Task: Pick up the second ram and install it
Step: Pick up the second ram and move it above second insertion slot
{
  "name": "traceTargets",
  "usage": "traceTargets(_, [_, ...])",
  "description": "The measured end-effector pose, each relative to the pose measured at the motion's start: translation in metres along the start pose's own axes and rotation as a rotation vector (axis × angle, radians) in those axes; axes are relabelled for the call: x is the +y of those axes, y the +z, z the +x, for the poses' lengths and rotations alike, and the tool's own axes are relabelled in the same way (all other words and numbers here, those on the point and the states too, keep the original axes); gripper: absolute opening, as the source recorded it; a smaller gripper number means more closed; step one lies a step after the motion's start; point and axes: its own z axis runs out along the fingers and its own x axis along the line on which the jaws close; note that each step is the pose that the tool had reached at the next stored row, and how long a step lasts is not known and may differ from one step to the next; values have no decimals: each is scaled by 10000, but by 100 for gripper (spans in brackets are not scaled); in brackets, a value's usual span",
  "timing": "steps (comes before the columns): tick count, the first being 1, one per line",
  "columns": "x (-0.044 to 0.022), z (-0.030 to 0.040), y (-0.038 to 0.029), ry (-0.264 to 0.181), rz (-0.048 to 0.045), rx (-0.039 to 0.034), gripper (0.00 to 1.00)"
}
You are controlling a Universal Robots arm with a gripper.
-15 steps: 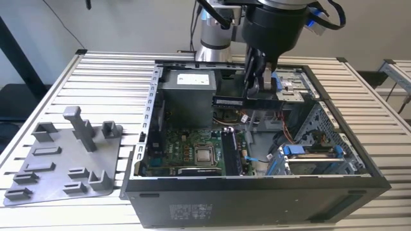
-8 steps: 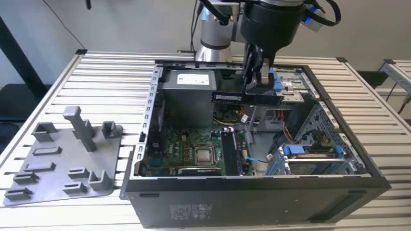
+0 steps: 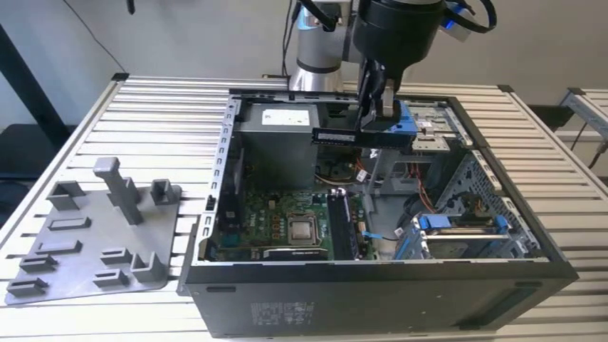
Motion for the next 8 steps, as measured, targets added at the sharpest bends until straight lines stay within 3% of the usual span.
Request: traceTargets(8, [12, -134, 13, 3, -13, -139, 14])
